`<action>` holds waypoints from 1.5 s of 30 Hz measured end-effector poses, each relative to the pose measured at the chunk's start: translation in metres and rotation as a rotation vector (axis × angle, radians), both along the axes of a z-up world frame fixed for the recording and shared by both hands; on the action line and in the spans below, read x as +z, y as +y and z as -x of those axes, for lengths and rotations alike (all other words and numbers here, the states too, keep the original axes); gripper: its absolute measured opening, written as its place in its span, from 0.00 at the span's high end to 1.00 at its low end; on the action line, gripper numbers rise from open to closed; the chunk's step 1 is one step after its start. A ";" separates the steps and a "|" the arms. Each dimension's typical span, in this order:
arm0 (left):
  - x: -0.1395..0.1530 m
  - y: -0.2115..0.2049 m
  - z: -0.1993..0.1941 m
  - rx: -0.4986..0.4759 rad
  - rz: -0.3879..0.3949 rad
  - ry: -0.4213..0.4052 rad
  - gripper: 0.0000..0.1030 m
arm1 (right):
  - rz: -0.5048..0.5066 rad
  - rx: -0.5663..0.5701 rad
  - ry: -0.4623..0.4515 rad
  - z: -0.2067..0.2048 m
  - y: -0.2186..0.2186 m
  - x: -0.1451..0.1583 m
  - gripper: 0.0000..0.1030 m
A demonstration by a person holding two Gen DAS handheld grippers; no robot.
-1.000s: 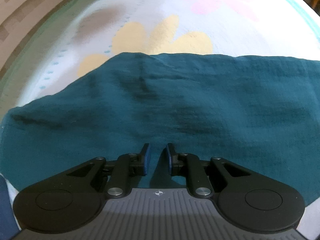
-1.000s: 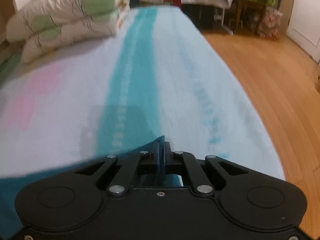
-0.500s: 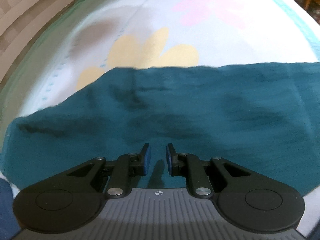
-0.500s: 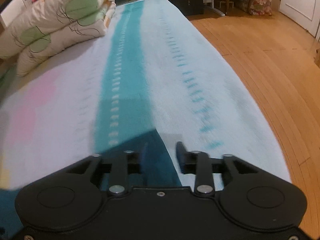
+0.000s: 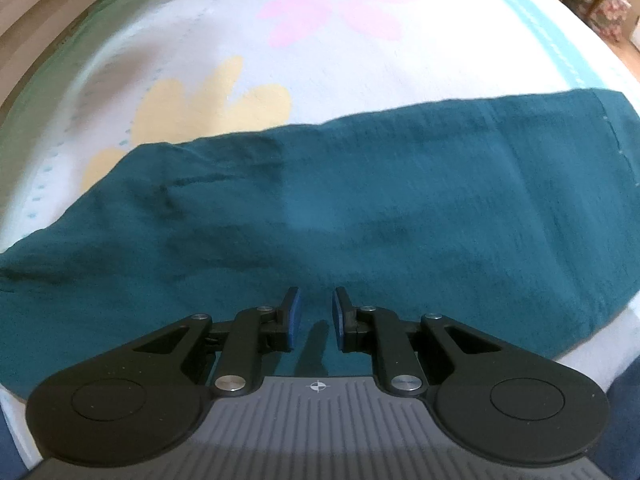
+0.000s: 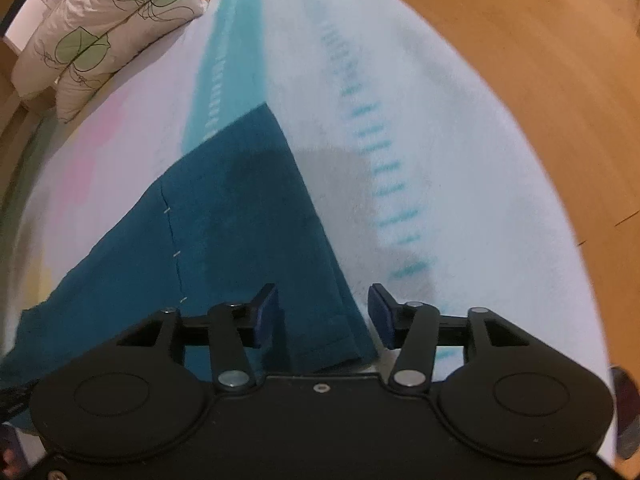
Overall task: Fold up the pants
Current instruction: 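Open the right gripper and release the straightened edge, then grasp the teal pants leg end with the right gripper and lift it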
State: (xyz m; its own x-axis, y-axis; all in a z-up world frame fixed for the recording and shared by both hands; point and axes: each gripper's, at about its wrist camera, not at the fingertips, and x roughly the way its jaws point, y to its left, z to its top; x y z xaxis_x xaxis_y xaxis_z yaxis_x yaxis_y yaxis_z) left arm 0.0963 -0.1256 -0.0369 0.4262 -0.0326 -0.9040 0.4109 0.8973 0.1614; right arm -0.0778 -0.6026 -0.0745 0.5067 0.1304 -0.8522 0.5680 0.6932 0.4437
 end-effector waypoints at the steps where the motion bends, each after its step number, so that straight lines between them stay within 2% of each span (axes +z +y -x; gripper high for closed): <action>1: -0.001 0.000 0.000 0.000 -0.001 0.006 0.84 | -0.008 0.000 -0.011 0.001 0.000 -0.003 0.39; 3: -0.001 -0.001 0.000 0.003 0.004 0.018 0.84 | -0.024 0.002 -0.063 0.000 0.001 -0.003 0.29; 4: -0.001 -0.002 -0.001 0.005 0.006 0.023 0.84 | -0.041 0.002 -0.080 -0.003 0.001 -0.003 0.28; 7: -0.002 -0.007 -0.004 -0.002 0.013 0.037 0.84 | -0.058 0.025 -0.107 -0.018 0.003 -0.006 0.29; 8: -0.002 -0.010 -0.005 -0.005 0.013 0.038 0.84 | -0.052 0.032 -0.113 -0.022 0.004 -0.006 0.33; 9: -0.002 -0.012 -0.006 -0.007 0.014 0.039 0.84 | -0.050 0.045 -0.114 -0.026 0.005 -0.006 0.50; 10: -0.002 -0.015 -0.007 -0.011 0.018 0.042 0.84 | -0.070 0.060 -0.097 -0.031 0.007 -0.009 0.86; 11: -0.001 -0.019 -0.008 -0.016 0.023 0.046 0.84 | -0.090 0.055 -0.086 -0.034 0.008 -0.012 0.82; 13: 0.000 -0.028 -0.011 -0.028 0.037 0.054 0.84 | -0.057 0.051 -0.092 -0.035 0.013 -0.007 0.85; 17: 0.003 -0.058 -0.019 -0.082 0.055 0.055 0.84 | -0.039 0.032 -0.140 -0.028 0.018 0.019 0.85; 24: -0.009 -0.121 -0.033 -0.156 0.072 0.061 0.84 | -0.007 0.030 -0.189 -0.025 0.023 0.061 0.85; 28: -0.031 -0.148 -0.023 -0.242 0.016 0.088 0.84 | 0.022 0.046 -0.181 -0.036 0.033 0.071 0.85; 31: -0.034 -0.152 -0.014 -0.264 -0.016 0.041 0.84 | 0.052 0.054 -0.169 -0.042 0.042 0.079 0.85; 33: -0.029 -0.148 -0.015 -0.265 0.002 0.057 0.84 | 0.072 0.063 -0.163 -0.047 0.049 0.087 0.85; 37: -0.008 -0.101 -0.029 -0.151 0.066 0.063 0.84 | 0.123 0.111 -0.200 -0.056 0.082 0.121 0.85; 40: 0.005 -0.049 -0.038 -0.064 0.048 0.026 0.84 | 0.136 0.165 -0.245 -0.067 0.116 0.149 0.85; 45: 0.016 0.038 -0.042 0.062 0.039 0.036 0.84 | 0.120 0.273 -0.321 -0.094 0.200 0.179 0.85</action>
State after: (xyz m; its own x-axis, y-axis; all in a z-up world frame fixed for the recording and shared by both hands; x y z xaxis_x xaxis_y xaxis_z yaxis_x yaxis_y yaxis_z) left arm 0.1381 -0.0877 -0.0205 0.3956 -0.0431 -0.9174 0.3597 0.9264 0.1116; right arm 0.0163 -0.4028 0.1047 0.7093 0.2054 -0.6744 0.2034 0.8563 0.4748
